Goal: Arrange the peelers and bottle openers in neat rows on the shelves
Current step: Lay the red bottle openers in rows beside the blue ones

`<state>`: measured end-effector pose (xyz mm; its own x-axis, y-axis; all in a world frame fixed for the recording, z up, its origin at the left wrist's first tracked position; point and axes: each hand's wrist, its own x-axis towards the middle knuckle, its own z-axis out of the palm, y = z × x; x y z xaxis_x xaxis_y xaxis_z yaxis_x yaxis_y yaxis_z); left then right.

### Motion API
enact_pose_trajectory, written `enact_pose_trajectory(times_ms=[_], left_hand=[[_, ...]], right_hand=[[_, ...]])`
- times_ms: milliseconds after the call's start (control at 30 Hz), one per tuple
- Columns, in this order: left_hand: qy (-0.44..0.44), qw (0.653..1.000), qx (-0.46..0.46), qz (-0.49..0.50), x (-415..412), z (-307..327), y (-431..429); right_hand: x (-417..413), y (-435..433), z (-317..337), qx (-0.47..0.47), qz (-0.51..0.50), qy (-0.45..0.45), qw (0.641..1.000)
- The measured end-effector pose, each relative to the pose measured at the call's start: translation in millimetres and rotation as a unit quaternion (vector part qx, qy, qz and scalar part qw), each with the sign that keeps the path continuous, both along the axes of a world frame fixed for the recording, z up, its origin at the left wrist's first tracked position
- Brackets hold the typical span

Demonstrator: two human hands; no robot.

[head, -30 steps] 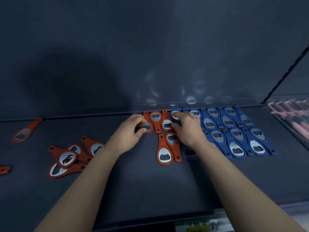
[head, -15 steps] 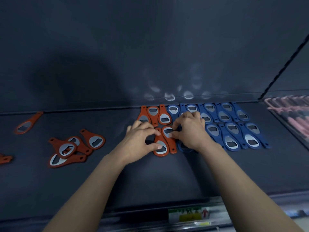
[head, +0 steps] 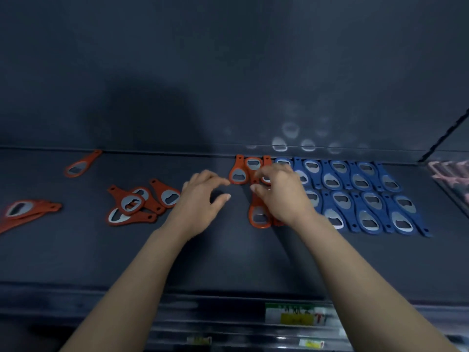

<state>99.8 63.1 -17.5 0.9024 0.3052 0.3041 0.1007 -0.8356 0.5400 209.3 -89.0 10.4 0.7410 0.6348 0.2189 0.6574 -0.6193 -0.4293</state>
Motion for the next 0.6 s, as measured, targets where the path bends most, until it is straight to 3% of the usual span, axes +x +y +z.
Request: enact_pose_trajectory(times_ms=[167,367,467,600], left_hand=[[-0.014,0.987,0.04,0.154,-50,4,33],[0.081,0.934,-0.018,0.346,-97,-3,66],[0.147,0.929,-0.035,0.339,-100,-4,75],[0.175,0.949,-0.02,0.262,-96,-3,90]], right_hand=[[-35,59,0,0.002,0.127,0.028,0.991],[-70,114,-7,-0.049,0.178,0.074,0.98],[-77,130,-8,-0.094,0.165,0.073,0.979],[-79,143,-9,-0.12,0.144,0.096,0.978]])
